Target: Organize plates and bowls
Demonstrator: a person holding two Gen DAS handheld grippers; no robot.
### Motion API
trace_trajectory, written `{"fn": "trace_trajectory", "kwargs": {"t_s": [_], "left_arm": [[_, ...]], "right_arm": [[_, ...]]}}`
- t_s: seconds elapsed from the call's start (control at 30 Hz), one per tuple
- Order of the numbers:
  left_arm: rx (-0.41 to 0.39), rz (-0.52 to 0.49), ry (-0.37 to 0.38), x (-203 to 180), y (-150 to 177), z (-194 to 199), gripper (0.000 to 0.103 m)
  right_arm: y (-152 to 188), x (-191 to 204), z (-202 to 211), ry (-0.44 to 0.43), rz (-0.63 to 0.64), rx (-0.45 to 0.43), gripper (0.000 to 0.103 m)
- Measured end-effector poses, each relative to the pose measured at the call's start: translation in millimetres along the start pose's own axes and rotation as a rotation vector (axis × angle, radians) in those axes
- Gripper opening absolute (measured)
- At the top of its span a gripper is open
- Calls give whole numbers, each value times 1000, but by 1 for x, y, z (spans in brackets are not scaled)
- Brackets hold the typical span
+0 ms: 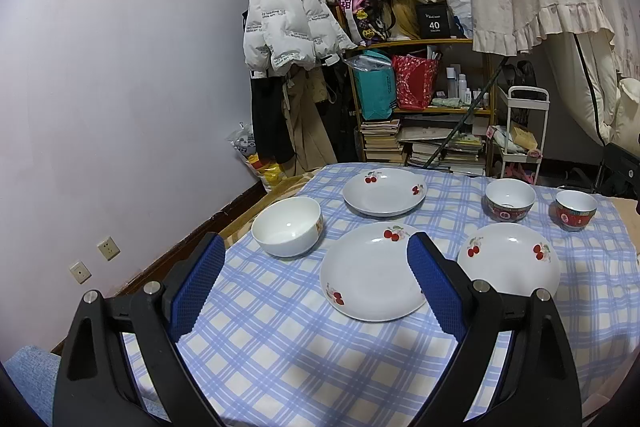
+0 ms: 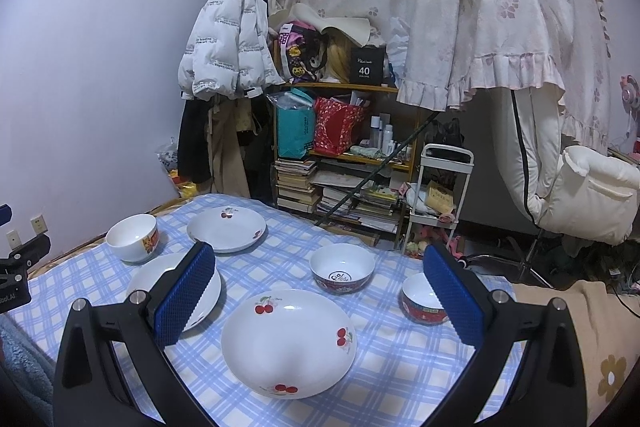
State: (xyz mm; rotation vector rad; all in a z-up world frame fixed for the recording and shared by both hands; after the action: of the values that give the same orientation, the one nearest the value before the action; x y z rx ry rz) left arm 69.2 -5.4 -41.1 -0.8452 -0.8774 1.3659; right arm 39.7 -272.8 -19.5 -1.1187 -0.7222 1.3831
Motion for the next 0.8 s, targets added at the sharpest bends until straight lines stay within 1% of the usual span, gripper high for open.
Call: {"fn": "trace_trajectory", "kwargs": {"t_s": [0.33, 0.5, 0.8], "left_arm": [[-3, 7, 5, 0, -2, 1, 91], [-20, 3, -3, 0, -4, 3, 91], [-17, -2, -3, -3, -2, 4, 91]], "right_arm": [[2, -3, 1, 4, -5, 0, 103], [2, -4, 1, 4, -7, 1, 103], [5, -7, 0, 6, -10, 6, 103]]}}
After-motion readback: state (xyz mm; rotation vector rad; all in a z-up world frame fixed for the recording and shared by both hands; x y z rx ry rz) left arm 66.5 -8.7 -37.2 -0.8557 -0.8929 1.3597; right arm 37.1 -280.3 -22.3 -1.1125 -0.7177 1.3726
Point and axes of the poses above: each gripper's, at about its wrist camera, not at the fingertips, and z roughly against the way its jaws point, x to its left, y to its underside, the point moved 9 cm from there along -z, roughly the way its jaws point, and after that the axes turned 11 degrees about z, right-handed, at the moved point
